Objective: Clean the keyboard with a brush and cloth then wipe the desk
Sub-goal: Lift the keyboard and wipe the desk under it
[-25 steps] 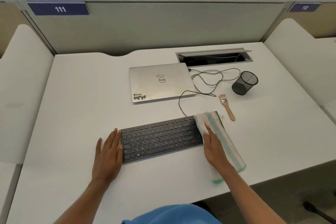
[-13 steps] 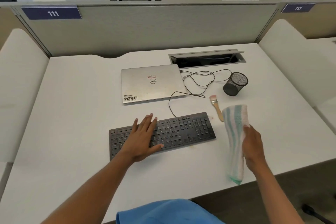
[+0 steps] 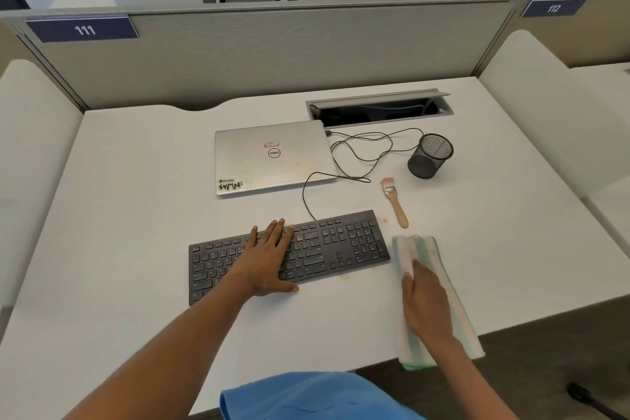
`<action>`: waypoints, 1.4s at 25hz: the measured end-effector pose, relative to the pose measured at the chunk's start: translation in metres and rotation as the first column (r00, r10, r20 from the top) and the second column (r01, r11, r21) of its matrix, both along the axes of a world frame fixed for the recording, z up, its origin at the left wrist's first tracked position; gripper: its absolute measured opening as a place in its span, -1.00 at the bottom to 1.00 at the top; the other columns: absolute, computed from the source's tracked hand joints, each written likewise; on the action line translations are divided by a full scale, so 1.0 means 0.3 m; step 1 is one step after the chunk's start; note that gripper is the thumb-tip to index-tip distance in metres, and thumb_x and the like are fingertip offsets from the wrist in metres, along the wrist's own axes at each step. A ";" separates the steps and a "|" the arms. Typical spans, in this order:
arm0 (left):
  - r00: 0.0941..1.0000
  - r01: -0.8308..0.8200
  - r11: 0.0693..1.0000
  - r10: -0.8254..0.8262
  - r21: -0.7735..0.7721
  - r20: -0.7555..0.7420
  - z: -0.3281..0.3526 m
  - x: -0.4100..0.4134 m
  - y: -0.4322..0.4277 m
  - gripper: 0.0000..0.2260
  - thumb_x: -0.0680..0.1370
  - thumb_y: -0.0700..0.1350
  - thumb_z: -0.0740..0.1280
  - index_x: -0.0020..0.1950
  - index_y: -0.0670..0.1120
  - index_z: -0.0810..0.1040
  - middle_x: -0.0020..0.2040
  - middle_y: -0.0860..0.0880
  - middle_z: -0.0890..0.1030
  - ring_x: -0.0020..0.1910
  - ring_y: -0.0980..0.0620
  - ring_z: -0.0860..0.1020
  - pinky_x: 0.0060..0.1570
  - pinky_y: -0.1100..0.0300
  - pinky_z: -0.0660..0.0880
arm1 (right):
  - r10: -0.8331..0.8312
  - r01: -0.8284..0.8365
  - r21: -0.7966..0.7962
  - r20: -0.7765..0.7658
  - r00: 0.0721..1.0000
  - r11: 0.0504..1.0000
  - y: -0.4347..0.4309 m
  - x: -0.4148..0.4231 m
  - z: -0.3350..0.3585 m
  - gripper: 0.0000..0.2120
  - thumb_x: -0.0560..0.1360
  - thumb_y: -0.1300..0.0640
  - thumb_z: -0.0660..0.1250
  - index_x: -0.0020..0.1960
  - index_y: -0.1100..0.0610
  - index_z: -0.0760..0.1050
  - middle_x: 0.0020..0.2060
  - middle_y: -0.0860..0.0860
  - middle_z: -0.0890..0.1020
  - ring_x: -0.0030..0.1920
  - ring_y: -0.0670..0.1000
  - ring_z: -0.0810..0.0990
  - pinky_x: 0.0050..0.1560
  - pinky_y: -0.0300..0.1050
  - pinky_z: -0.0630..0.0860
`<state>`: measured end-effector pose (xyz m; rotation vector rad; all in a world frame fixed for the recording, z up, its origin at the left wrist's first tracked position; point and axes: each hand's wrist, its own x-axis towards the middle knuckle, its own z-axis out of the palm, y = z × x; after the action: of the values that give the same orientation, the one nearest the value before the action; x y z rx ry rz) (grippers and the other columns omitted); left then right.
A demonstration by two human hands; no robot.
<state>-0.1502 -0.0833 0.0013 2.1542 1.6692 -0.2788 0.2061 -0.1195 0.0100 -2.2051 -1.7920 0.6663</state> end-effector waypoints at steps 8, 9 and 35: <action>1.000 -0.019 1.000 0.019 0.002 0.004 0.025 0.015 0.015 0.23 0.40 0.49 0.41 0.71 0.02 -0.32 0.73 -0.09 -0.04 0.71 -0.14 -0.05 0.67 -0.21 -0.10 | 0.004 0.054 0.271 -0.207 0.978 0.961 0.020 -0.028 0.015 -0.46 0.68 0.16 0.09 0.61 -0.12 0.09 0.06 -0.02 0.59 -0.14 0.01 0.60 -0.13 -0.07 0.57; 1.000 -0.019 1.000 0.019 0.011 0.004 0.029 0.016 0.018 0.23 0.39 0.48 0.43 0.71 0.02 -0.30 0.71 -0.09 0.05 0.69 -0.15 0.03 0.66 -0.23 -0.04 | 0.037 0.023 0.294 -0.200 0.979 0.956 0.022 -0.027 0.024 -0.42 0.68 0.18 0.09 0.62 -0.18 0.05 0.06 -0.07 0.56 -0.23 0.00 0.56 -0.22 -0.06 0.54; 0.993 -0.115 0.992 0.113 0.043 0.039 0.081 -0.179 0.057 0.25 0.27 0.45 0.43 0.73 -0.02 -0.16 0.64 -0.07 0.22 0.59 -0.14 0.20 0.58 -0.17 0.17 | 0.138 -0.120 0.072 -0.361 0.922 0.990 0.354 -0.177 0.044 -0.49 0.61 0.07 0.11 0.55 0.02 0.26 0.40 -0.03 0.47 0.36 0.02 0.45 0.40 0.02 0.39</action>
<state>-0.2038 -0.0661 0.0256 2.0732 1.7856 -0.1695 0.1530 -0.0133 0.0232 -1.7948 -1.7436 0.9767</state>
